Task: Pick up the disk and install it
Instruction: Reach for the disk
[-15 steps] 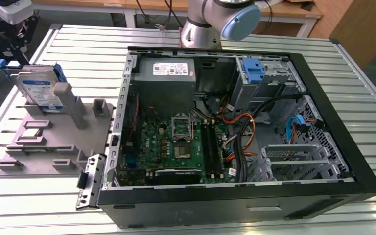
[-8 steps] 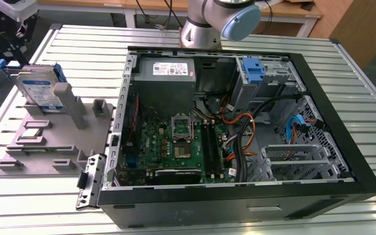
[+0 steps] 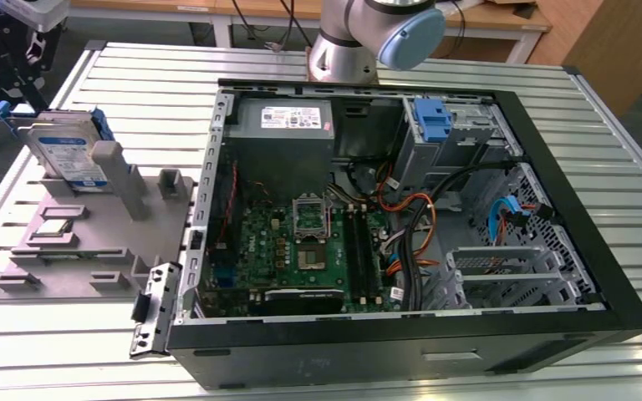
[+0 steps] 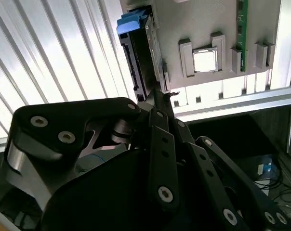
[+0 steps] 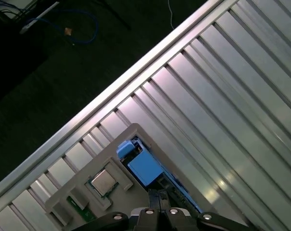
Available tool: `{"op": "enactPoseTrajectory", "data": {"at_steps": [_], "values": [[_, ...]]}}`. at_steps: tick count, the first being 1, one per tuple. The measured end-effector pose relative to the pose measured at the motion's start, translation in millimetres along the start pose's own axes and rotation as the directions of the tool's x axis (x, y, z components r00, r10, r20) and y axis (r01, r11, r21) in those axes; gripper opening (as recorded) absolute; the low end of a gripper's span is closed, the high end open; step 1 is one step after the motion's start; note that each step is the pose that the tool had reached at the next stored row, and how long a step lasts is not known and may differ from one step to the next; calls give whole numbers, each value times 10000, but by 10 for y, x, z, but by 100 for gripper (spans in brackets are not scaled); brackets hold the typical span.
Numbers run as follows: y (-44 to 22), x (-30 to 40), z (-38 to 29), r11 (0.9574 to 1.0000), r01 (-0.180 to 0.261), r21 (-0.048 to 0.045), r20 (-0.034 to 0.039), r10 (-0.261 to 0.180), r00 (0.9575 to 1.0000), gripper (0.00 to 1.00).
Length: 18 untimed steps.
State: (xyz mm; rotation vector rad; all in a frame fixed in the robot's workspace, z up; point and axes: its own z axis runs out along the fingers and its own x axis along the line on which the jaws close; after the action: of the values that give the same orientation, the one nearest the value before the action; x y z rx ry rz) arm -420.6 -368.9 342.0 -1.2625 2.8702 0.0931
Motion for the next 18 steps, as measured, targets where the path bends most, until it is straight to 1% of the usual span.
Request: {"op": "enactPoseTrajectory", "data": {"at_steps": [4, 7, 12, 18], "values": [[0, 0, 0, 9991, 424, -13, -21, -424, 9991, 10], [0, 0, 0, 9971, 762, -23, -39, -762, 9971, 10], [0, 0, 1, 9915, 1297, -41, -66, -1297, 9915, 10], [0, 0, 1, 9833, 1820, -60, -91, -1820, 9833, 10]]}}
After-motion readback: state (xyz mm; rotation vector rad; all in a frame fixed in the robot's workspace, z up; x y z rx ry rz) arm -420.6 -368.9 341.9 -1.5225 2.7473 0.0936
